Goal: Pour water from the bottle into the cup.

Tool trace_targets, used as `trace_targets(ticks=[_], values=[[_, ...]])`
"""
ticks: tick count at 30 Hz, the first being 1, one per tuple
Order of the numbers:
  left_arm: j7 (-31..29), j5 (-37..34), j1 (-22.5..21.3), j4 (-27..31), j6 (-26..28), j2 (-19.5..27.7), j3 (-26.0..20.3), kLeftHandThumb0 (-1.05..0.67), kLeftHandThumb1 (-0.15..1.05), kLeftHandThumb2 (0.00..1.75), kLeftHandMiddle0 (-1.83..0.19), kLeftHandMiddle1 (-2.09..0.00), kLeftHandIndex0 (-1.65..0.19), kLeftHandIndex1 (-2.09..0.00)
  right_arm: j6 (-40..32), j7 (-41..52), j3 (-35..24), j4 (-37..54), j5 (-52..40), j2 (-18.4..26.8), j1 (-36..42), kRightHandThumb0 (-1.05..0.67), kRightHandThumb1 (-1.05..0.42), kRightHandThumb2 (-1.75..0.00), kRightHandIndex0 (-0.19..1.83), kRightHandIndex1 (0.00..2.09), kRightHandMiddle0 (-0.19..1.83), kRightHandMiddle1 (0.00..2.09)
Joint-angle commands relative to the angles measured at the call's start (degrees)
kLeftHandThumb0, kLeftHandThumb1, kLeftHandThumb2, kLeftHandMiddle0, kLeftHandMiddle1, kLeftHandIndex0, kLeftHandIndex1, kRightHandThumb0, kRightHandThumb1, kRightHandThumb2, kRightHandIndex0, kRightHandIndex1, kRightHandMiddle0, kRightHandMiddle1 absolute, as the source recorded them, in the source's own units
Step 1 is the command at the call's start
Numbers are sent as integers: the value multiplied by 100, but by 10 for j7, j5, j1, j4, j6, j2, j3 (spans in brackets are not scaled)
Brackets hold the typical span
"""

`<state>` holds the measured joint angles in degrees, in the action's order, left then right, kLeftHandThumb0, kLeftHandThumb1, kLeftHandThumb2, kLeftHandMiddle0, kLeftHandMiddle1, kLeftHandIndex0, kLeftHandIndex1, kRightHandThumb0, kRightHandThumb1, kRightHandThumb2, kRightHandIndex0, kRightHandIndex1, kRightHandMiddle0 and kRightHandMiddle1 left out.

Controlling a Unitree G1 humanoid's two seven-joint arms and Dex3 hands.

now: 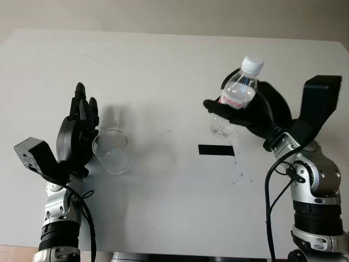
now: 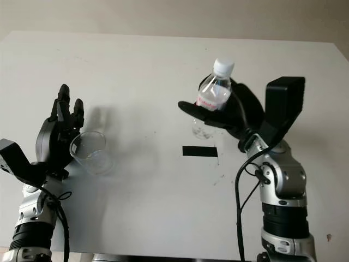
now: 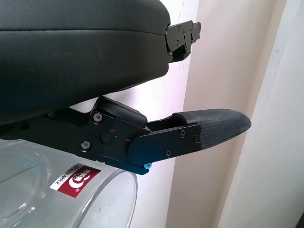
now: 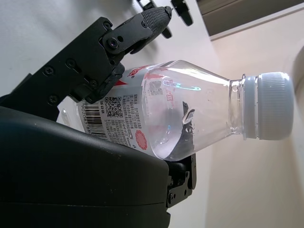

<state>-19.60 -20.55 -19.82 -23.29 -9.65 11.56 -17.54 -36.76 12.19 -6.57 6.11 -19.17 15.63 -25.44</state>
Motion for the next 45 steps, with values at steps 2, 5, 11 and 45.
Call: trace_targets(ticks=[2, 5, 11, 45], values=[[1, -1, 12, 4, 2, 4, -4, -85, 105, 63, 19, 0, 19, 0, 0, -3, 8, -12, 10, -6, 2, -29, -105, -24, 123, 209, 45, 209], [2, -1, 12, 6, 2, 4, -5, -85, 105, 63, 19, 0, 19, 0, 9, -1, 14, -28, 20, -11, 3, -28, -105, -23, 127, 209, 51, 209], [-1, -1, 13, 4, 2, 7, -6, -85, 105, 63, 19, 0, 19, 0, 8, -3, 21, -49, 39, -17, -1, -28, -105, -22, 134, 209, 65, 209], [-9, -2, 0, -9, 5, 12, -16, -87, 105, 59, 19, 0, 19, 0, 47, 44, 31, -66, 62, -15, 44, -32, -105, -18, 93, 209, 37, 209]])
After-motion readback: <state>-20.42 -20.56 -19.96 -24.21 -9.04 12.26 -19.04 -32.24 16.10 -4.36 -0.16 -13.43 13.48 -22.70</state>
